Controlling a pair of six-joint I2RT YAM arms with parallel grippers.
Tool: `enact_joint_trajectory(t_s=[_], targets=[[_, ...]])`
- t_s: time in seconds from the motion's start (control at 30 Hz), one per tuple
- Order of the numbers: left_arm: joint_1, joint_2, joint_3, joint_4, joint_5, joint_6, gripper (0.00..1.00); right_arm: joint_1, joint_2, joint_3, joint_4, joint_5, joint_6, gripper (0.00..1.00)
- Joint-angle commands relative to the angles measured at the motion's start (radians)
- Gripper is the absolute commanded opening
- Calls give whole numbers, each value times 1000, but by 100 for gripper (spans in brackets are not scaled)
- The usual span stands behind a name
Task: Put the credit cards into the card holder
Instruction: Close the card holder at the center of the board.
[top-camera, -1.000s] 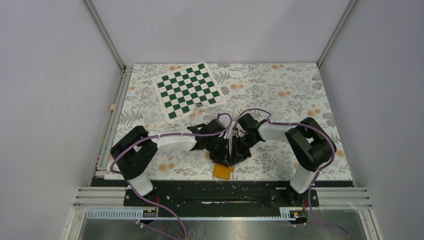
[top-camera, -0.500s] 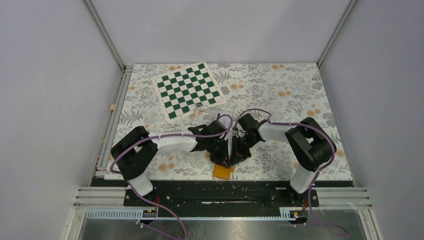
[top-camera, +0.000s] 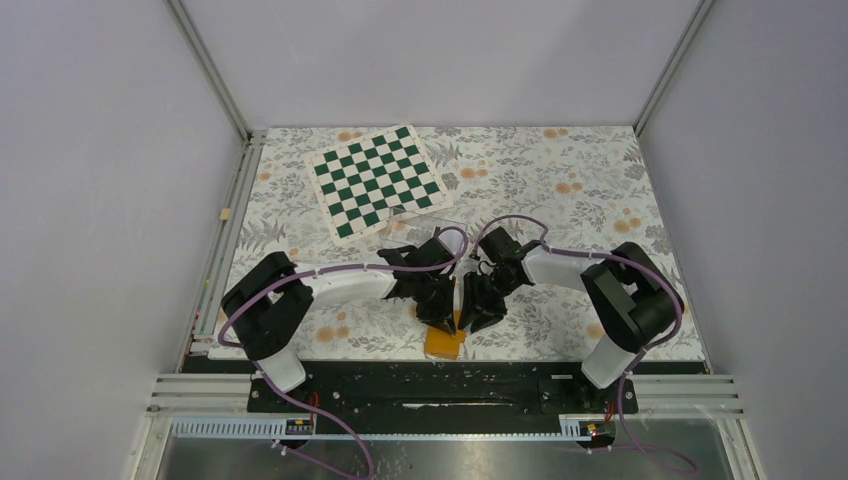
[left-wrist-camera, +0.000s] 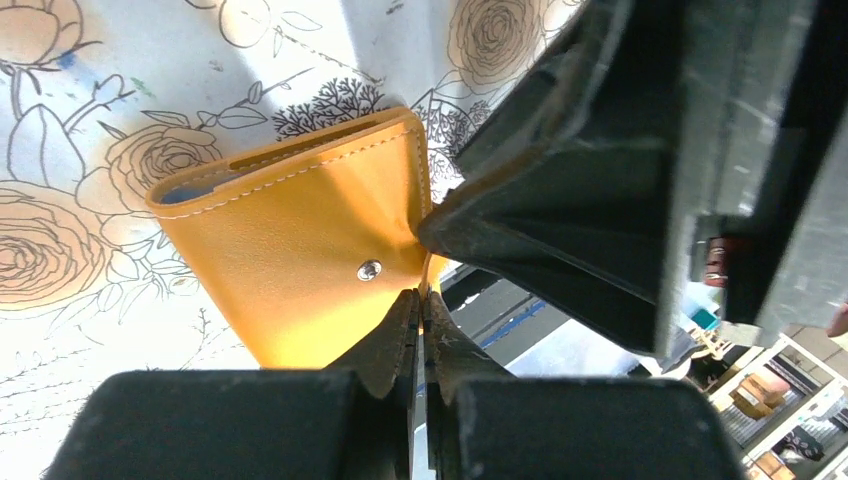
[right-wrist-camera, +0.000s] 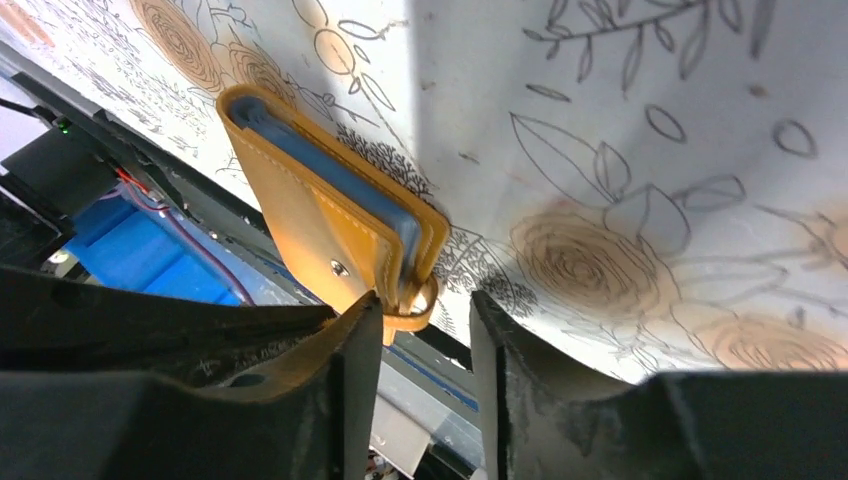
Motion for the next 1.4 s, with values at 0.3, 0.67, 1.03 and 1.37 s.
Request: enact_joint_trajectory(t_s=[0.3,0.67,1.03,1.37], targets=[[-3,26,82,-88,-117,83,0,7,-158,26,-173,123,-73,49],[-3,38,104,-112,-146,110,0,7,-130,69,-55,8,-27,14],[-3,33,85,-108,-145,110,0,6,28,125,68,-44,57,0],[-3,6,63,-64,-135,92,0,7,81,91,48,27,51,0]])
